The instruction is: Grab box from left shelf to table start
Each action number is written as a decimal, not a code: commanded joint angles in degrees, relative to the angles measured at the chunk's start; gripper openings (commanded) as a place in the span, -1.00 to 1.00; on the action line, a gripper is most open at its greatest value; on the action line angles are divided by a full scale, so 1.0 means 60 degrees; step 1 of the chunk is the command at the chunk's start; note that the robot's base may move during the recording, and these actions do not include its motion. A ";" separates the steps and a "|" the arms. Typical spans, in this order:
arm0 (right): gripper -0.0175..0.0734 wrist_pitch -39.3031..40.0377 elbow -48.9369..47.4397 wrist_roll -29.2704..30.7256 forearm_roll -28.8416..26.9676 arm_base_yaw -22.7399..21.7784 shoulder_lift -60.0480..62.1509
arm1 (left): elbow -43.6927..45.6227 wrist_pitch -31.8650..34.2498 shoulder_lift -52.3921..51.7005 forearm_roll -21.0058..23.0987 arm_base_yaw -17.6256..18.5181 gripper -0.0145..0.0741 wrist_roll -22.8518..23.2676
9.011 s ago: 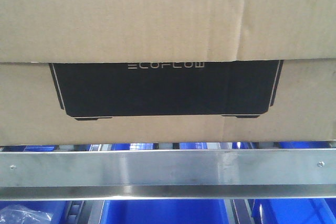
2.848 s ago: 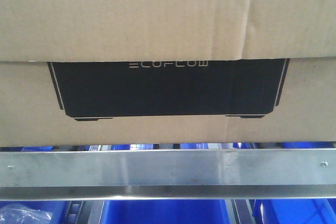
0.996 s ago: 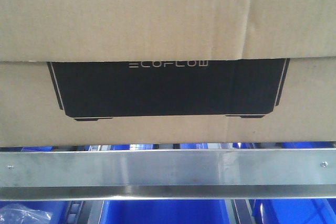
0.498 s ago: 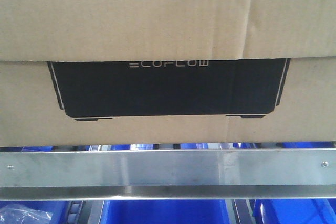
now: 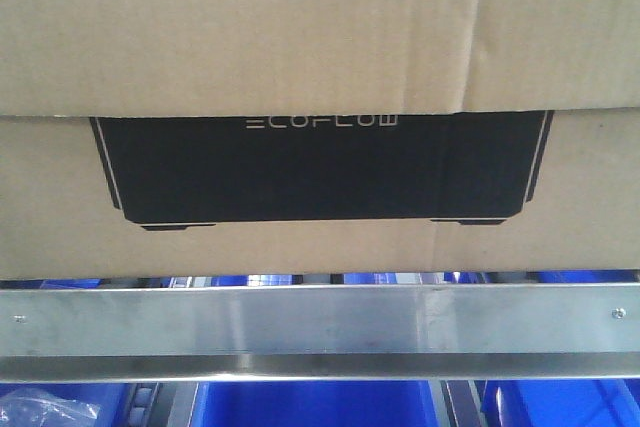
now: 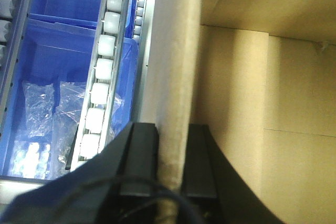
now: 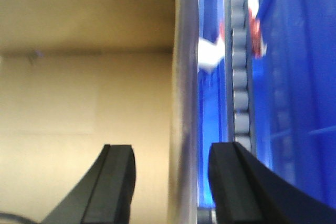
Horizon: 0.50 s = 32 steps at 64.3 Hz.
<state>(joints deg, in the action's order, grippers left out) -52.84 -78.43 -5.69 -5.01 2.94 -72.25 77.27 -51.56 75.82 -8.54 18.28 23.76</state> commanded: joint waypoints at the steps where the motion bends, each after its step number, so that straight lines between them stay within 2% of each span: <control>1: 0.34 0.0422 -0.0359 0.0049 0.0309 -0.0038 -0.0027 | 0.0282 0.0374 -0.0258 -0.0142 0.0032 -0.90 0.0298; 17: 0.34 0.0141 -0.0359 0.0155 0.0505 -0.0038 -0.0309 | 0.0282 0.0374 -0.0258 -0.0385 0.0032 -0.90 0.0255; 25: 0.34 0.0010 -0.0359 0.0609 0.0505 -0.0038 -0.0309 | 0.0282 0.0374 -0.0258 -0.0368 0.0032 -0.90 -0.0580; 32: 0.34 -0.0068 -0.0359 0.0610 0.0505 -0.0038 -0.0309 | 0.0282 0.0374 -0.0258 -0.0368 0.0032 -0.90 -0.0653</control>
<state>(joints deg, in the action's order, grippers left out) -55.51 -78.36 -3.10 -2.72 2.94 -75.58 77.27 -51.58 75.82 -9.05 18.28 20.52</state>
